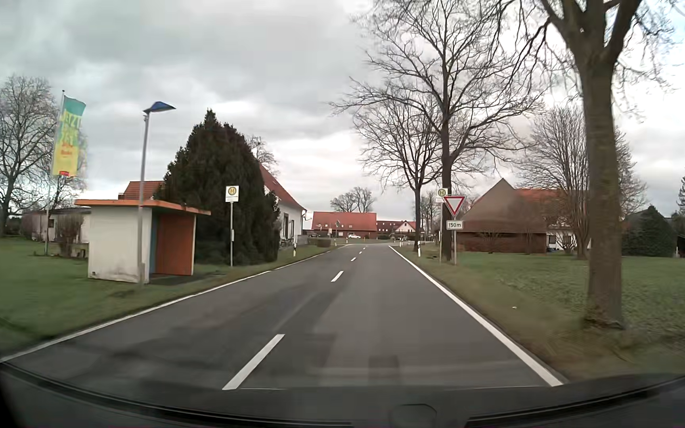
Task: Follow the waypoints while adhering to traffic rules and regulations
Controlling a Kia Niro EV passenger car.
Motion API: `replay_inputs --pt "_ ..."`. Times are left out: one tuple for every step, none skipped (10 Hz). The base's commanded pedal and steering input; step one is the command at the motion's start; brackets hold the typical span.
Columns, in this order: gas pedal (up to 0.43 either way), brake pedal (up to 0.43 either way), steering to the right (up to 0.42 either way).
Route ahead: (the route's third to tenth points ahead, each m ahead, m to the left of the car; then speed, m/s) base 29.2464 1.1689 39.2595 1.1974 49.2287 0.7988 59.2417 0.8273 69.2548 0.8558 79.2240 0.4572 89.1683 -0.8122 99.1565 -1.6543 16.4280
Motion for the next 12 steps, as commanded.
replay_inputs --pt "0.098 0.0 0.005" --pt "0.098 0.0 0.005" --pt "0.098 0.0 0.004" --pt "0.098 0.0 0.004" --pt "0.098 0.0 0.004" --pt "0.098 0.0 0.004" --pt "0.118 0.0 0.004" --pt "0.118 0.0 0.004" --pt "0.118 0.0 0.004" --pt "0.118 0.0 0.004" --pt "0.118 0.0 0.004" --pt "0.118 0.0 0.004"
